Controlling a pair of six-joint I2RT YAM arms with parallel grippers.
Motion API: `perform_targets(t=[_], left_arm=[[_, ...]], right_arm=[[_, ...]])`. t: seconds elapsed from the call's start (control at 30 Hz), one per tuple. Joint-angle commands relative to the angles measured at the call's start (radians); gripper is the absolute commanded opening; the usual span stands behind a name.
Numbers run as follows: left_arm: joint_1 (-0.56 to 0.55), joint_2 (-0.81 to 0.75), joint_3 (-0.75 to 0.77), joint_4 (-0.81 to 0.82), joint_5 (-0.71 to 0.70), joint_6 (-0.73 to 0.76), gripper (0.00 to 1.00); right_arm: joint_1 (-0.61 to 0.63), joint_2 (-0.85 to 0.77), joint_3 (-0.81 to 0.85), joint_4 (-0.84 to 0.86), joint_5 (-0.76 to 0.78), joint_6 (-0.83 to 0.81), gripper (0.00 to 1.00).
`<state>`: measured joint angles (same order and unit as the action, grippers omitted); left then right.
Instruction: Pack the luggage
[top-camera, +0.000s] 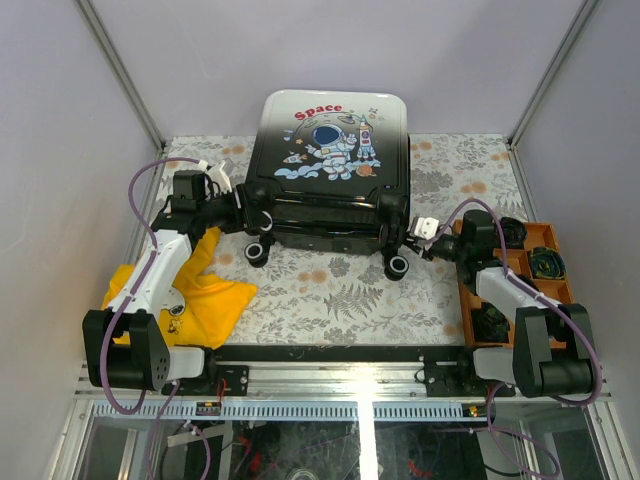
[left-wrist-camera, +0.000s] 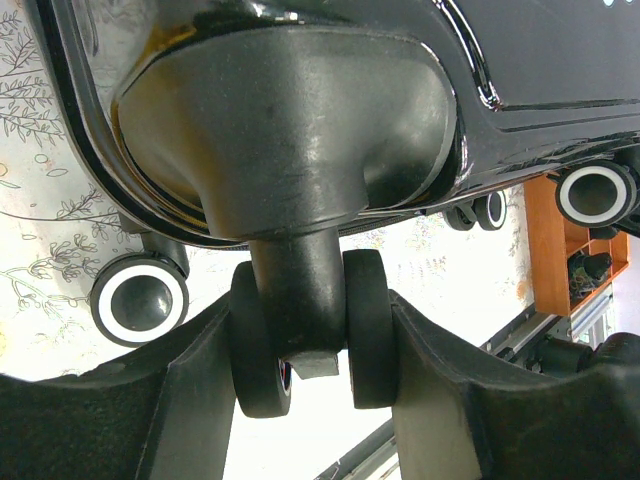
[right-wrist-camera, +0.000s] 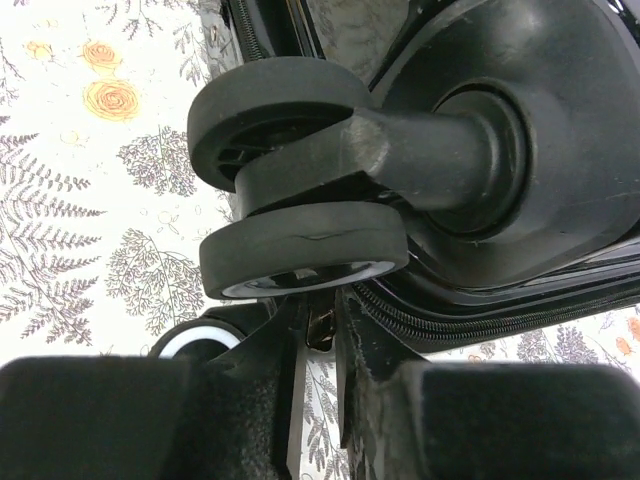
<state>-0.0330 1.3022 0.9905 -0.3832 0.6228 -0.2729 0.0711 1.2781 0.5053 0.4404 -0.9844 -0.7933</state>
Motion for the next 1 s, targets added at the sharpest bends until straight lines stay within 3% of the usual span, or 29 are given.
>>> perform_targets(t=[0.0,0.13,0.4,0.7,0.97], left_arm=[[0.018,0.003,-0.003,0.009,-0.004,0.032,0.00],[0.017,0.008,0.004,0.007,-0.007,0.037,0.00],[0.031,-0.017,-0.001,0.003,-0.080,0.071,0.00],[0.087,-0.023,-0.030,0.005,-0.199,0.152,0.00],[0.103,-0.002,-0.037,0.032,-0.249,0.190,0.00]], right_arm=[[0.009,-0.018,0.018,0.078,0.018,0.001,0.12],[0.009,-0.027,0.025,0.030,0.036,-0.033,0.00],[-0.019,-0.110,0.103,-0.192,0.104,0.051,0.00],[-0.194,-0.107,0.146,-0.379,0.076,0.176,0.00],[-0.276,0.054,0.277,-0.390,0.042,0.496,0.00]])
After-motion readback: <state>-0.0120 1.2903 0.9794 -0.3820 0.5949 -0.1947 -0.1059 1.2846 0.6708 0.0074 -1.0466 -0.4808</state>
